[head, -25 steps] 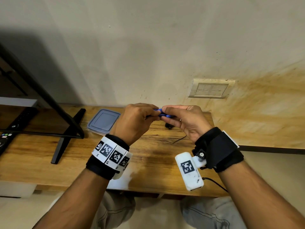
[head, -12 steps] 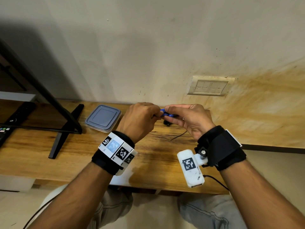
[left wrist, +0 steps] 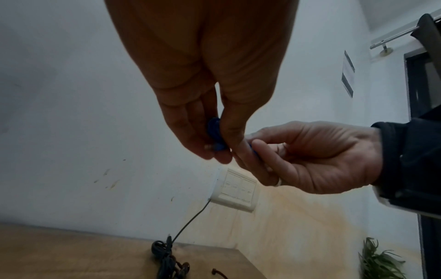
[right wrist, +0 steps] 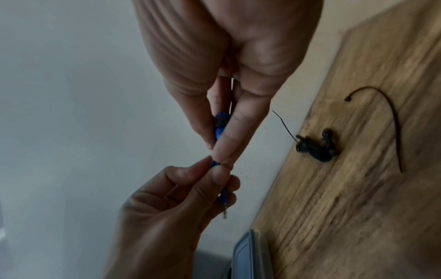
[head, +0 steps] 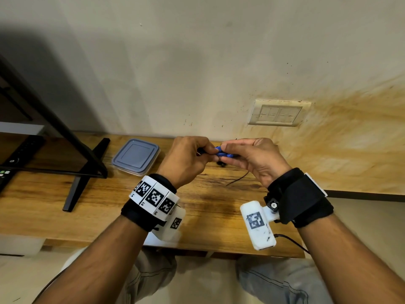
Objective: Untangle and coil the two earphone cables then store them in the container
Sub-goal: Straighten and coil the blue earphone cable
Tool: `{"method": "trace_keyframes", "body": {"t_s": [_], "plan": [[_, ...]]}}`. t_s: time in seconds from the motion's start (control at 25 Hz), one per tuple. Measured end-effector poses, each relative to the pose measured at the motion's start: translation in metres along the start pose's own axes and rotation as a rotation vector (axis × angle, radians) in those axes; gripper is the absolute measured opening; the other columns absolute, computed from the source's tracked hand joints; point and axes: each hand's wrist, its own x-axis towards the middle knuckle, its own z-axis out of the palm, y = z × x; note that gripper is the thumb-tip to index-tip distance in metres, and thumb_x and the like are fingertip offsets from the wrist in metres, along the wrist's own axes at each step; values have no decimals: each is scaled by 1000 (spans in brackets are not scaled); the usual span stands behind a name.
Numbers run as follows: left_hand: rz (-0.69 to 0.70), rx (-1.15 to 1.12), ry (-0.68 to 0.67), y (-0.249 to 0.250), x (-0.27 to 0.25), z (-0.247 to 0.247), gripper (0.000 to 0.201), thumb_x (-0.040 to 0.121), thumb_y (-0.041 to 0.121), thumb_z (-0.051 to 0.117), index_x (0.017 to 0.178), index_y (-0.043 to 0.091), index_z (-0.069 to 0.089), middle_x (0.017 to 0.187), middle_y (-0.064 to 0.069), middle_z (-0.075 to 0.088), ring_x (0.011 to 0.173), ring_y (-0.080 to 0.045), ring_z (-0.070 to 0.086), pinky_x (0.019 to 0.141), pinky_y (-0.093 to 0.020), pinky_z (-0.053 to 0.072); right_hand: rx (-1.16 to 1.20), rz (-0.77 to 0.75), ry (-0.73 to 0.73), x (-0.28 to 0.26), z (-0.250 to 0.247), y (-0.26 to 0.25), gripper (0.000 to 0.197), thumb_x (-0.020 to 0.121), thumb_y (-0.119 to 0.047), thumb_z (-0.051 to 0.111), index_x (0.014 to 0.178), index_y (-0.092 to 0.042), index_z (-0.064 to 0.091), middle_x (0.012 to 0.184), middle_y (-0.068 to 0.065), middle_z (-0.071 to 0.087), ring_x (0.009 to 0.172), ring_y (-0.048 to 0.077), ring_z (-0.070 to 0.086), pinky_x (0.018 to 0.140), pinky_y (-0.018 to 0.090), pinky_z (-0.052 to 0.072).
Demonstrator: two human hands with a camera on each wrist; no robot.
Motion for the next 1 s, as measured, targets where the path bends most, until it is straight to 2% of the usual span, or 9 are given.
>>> {"method": "trace_keyframes", "body": {"t_s": [0.12,0.24,0.32,0.4,0.52,0.72,0.8,0.92,1.0], "plan": [[29,1,59,2,-1,1,5,79,11,79,81,14,76,85,5,75,80,-10,70,76,-33,59,-21,-12,6,1,3,-1,15,79,3,75,94,8,74,97,26,73,82,29,75,69,27,63],[65,23,126,3,-1,3,6,81,6,77,80,12,76,78,9,71,73,-1,67,68,-19,54,14,-12,-2,2,5,-2,17,80,3,75,96,9,73,99,26,73,87,30,74,71,28,63],[55,6,159,6,-1,1,6,82,5,76,81,11,76,78,8,71,72,0,66,64,-14,51,21,-34,-6,3,6,-2,17,81,2,75,96,9,73,101,26,73,86,29,75,71,27,63],[58,-3,162,9,-2,-1,10,83,8,75,91,14,76,81,9,72,73,-2,67,65,-13,51,16,-57,-1,3,7,-2,16,81,2,75,96,8,73,102,25,73,82,27,75,71,27,63],[63,42,143,14,-4,-5,31,84,14,74,115,18,70,90,12,70,80,0,68,76,-9,53,35,-43,-10,4,7,-3,17,81,3,75,97,9,73,101,25,73,80,26,75,69,25,63],[-6,26,180,17,-4,-5,14,83,16,76,97,15,75,84,9,72,76,0,66,66,-12,51,8,-37,-9,5,12,-8,11,80,3,76,90,7,74,98,25,73,81,27,75,66,24,62],[-61,14,136,15,-3,-4,8,83,17,75,90,16,73,82,7,72,74,-6,67,64,-20,52,-23,-40,-1,7,13,-7,8,79,4,76,87,5,75,96,23,73,78,24,75,66,24,62],[-112,-15,56,12,0,-4,9,84,17,74,83,16,66,78,3,70,74,-16,68,63,-29,55,-81,-66,12,8,13,-4,6,80,3,76,85,3,75,98,22,73,77,24,75,67,25,62],[-133,-70,74,10,0,-1,9,83,15,75,80,15,67,75,7,70,72,-14,68,62,-27,53,-88,-79,-3,6,13,-5,8,82,-2,76,88,3,75,97,23,73,79,25,76,69,26,63]]}}
